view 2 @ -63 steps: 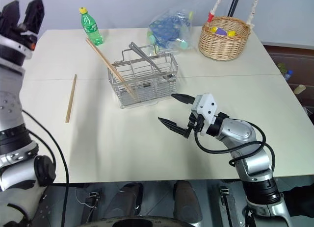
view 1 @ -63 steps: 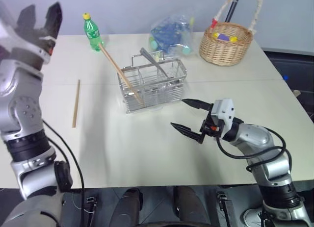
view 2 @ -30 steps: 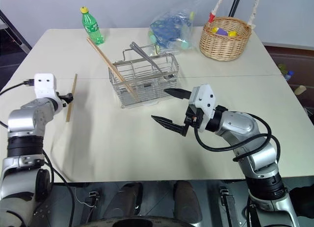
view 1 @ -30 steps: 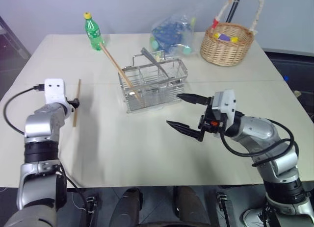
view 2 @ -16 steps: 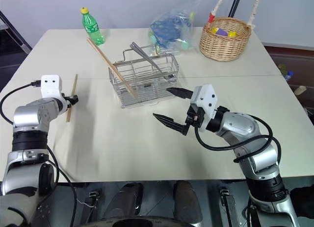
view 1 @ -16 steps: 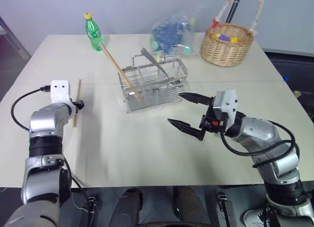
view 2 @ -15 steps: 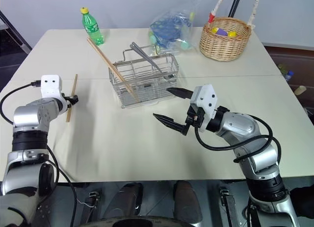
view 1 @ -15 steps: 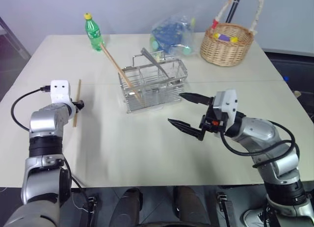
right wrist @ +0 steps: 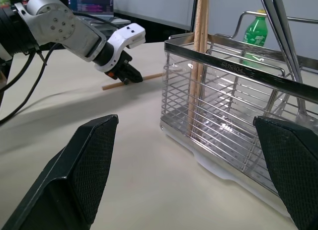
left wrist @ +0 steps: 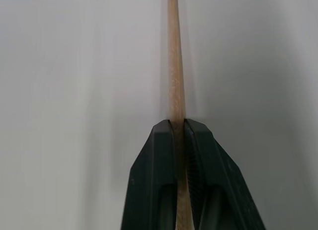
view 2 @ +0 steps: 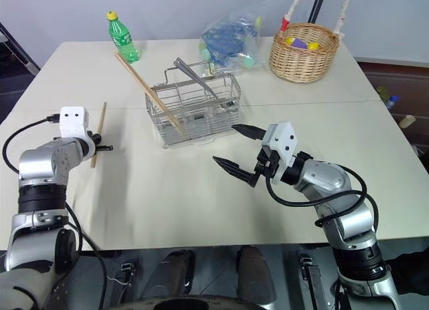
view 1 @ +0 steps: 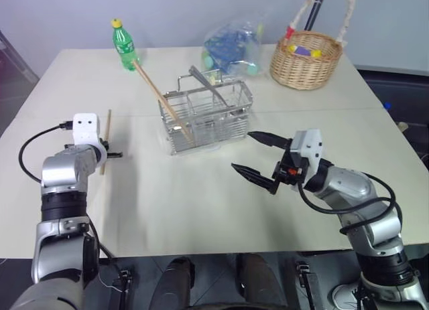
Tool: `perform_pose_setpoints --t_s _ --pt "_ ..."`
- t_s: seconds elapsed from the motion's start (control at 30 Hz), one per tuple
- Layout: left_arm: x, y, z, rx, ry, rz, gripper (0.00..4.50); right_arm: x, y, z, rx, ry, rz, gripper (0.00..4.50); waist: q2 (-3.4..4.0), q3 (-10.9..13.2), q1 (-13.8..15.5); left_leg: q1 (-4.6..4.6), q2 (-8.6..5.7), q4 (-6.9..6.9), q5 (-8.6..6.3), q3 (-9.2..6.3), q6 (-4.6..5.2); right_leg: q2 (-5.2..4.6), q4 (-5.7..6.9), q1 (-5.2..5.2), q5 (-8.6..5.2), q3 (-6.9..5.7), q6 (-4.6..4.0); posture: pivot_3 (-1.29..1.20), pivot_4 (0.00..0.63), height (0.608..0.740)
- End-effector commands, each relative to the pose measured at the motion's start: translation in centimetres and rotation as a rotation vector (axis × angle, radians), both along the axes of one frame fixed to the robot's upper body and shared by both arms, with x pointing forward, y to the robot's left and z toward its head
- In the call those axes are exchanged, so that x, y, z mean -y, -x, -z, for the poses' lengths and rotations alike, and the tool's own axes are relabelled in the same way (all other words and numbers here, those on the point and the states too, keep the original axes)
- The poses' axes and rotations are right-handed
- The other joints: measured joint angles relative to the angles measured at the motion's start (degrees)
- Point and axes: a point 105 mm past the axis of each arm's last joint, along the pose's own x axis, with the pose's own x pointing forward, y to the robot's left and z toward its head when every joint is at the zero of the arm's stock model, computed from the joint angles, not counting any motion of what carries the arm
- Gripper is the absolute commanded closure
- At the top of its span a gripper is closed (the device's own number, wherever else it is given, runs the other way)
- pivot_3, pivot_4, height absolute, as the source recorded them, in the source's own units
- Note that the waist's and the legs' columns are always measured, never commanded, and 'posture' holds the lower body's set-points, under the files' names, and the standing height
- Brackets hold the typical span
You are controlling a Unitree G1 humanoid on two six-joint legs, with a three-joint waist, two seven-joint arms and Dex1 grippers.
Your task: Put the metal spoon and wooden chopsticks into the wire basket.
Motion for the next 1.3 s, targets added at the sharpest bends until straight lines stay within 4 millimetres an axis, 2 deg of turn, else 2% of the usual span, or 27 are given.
perform_pose_setpoints --t_s 0.03,0.1,0.17,0.33,0.4,0.5,0.6,0.7,0.8,0.9,1.0,1.1,1.3 --pt "-1.2 0.9 1.2 -0.051 -0.003 -0.040 4.39 -0.1 0.2 -0.8 0.045 -0.015 -0.006 0.00 0.00 0.00 -0.07 0.00 0.00 0.01 0.00 0.00 0.00 0.00 0.00 0.00 0.00 0.00 0.00 0.00 0.150 0.740" --pt "-1.5 0.8 1.0 -0.039 -0.016 -0.052 4.39 0.0 0.1 -0.8 0.044 -0.015 -0.003 0.00 0.00 0.00 -0.16 0.00 0.00 0.01 0.00 0.00 0.00 0.00 0.02 0.00 0.00 0.00 0.00 0.00 0.150 0.740" --pt "-1.8 0.1 -0.5 0.046 -0.003 -0.074 4.39 0.0 0.1 -0.7 0.043 -0.014 -0.001 0.00 0.00 0.00 -0.34 0.01 0.00 0.01 0.00 -0.01 0.00 0.00 0.05 0.00 0.00 0.00 0.00 0.00 0.150 0.740" --pt "-2.7 -1.8 -7.8 0.358 -0.026 -0.110 4.39 -0.1 0.1 -0.5 0.042 -0.013 0.001 0.00 -0.12 0.05 -0.26 -0.09 0.00 0.04 0.01 -0.05 -0.02 0.00 0.11 -0.09 0.00 -0.01 0.00 0.00 0.150 0.740" --pt "-2.4 -2.3 -11.2 0.479 -0.001 -0.084 4.39 0.0 0.0 -0.4 0.041 -0.014 0.005 0.00 -0.18 0.06 0.24 -0.15 0.00 0.05 0.02 -0.05 -0.04 0.00 0.10 -0.12 0.00 -0.01 0.00 0.00 0.150 0.740" --pt "-1.9 -2.4 -14.6 0.607 0.023 -0.032 4.39 0.0 0.0 -0.3 0.042 -0.015 0.011 0.00 -0.18 0.06 0.63 -0.14 -0.01 0.05 0.02 -0.03 -0.04 -0.01 0.06 -0.11 0.00 -0.01 0.00 0.00 0.150 0.740" --pt "-0.3 -1.8 -19.2 0.790 0.034 0.105 4.39 0.2 -0.2 -0.1 0.046 -0.018 0.029 0.00 -0.18 0.06 0.64 -0.15 -0.02 0.02 0.02 -0.02 -0.05 -0.01 0.02 -0.11 0.00 -0.01 0.00 0.00 0.150 0.740" --pt "1.6 -0.7 -22.7 0.947 0.045 0.265 4.39 0.4 -0.4 0.2 0.048 -0.021 0.043 0.00 -0.18 0.06 0.70 -0.15 -0.02 0.02 0.03 -0.02 -0.05 -0.01 0.02 -0.11 0.00 -0.01 0.00 0.00 0.150 0.740" --pt "3.0 0.5 -24.6 1.053 0.076 0.396 4.39 0.4 -0.4 0.6 0.048 -0.023 0.049 0.00 -0.18 0.06 0.64 -0.17 -0.01 0.03 0.03 -0.02 -0.06 -0.01 0.01 -0.11 0.00 -0.01 0.00 0.00 0.150 0.740" --pt "5.6 2.6 -27.5 1.201 0.193 0.610 4.39 0.3 -0.5 0.8 0.049 -0.028 0.055 0.00 -0.18 0.06 0.52 -0.15 -0.01 0.01 0.03 -0.02 -0.06 -0.01 0.02 -0.11 0.00 -0.01 0.00 0.00 0.150 0.740" --pt "7.8 3.4 -28.2 1.242 0.306 0.755 4.39 0.3 -0.5 1.0 0.050 -0.029 0.058 0.00 -0.18 0.06 0.56 -0.15 -0.01 0.05 0.03 -0.01 -0.05 -0.01 0.03 -0.09 0.00 -0.01 0.00 0.00 0.150 0.740" --pt "11.2 3.4 -26.9 1.206 0.404 0.888 4.39 0.6 -0.7 1.0 0.055 -0.027 0.067 0.00 -0.16 0.05 0.60 -0.11 -0.02 0.05 0.03 -0.02 -0.05 -0.01 0.03 -0.04 0.00 -0.01 0.00 0.00 0.150 0.740" --pt "14.7 2.5 -23.4 1.121 0.536 0.945 4.39 1.2 -0.8 0.4 0.082 -0.021 0.081 0.00 -0.17 0.05 0.42 -0.11 -0.02 0.07 0.03 -0.02 -0.05 0.00 0.04 -0.05 0.00 0.00 0.00 0.00 0.150 0.740"
